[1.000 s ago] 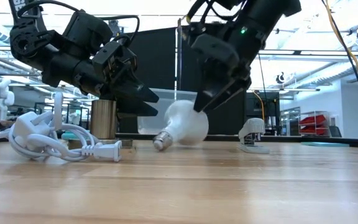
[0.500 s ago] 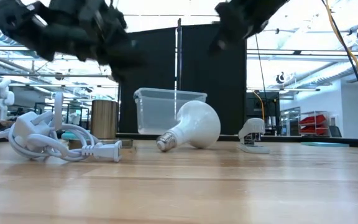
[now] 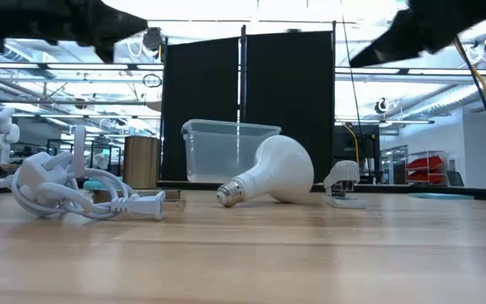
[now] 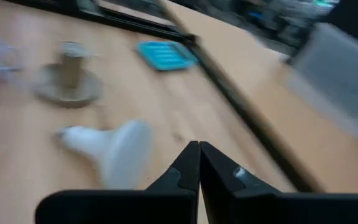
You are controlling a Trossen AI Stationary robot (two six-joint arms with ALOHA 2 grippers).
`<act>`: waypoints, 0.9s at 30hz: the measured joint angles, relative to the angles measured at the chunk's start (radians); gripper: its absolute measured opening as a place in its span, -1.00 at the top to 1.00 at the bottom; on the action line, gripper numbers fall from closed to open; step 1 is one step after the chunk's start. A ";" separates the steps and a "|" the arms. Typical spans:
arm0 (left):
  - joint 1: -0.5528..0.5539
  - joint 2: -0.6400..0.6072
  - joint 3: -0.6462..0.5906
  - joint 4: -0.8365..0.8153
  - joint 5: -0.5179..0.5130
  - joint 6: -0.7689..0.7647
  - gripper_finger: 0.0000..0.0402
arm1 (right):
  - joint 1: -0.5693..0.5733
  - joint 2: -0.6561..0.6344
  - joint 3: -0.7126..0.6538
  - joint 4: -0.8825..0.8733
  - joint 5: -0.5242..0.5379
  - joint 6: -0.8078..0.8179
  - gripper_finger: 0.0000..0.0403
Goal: Screw lightbulb
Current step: Return to Home Position
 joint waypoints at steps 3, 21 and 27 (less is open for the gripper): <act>0.000 -0.106 -0.025 -0.050 -0.006 0.031 0.99 | 0.008 -0.100 -0.138 0.223 -0.142 -0.109 1.00; 0.015 -0.270 -0.208 -0.120 -0.100 0.054 1.00 | -0.398 -0.268 -0.462 0.812 -0.870 -0.470 1.00; 0.029 -0.313 -0.241 -0.091 -0.099 0.050 1.00 | -0.486 -0.383 -0.578 0.875 -0.900 -0.476 1.00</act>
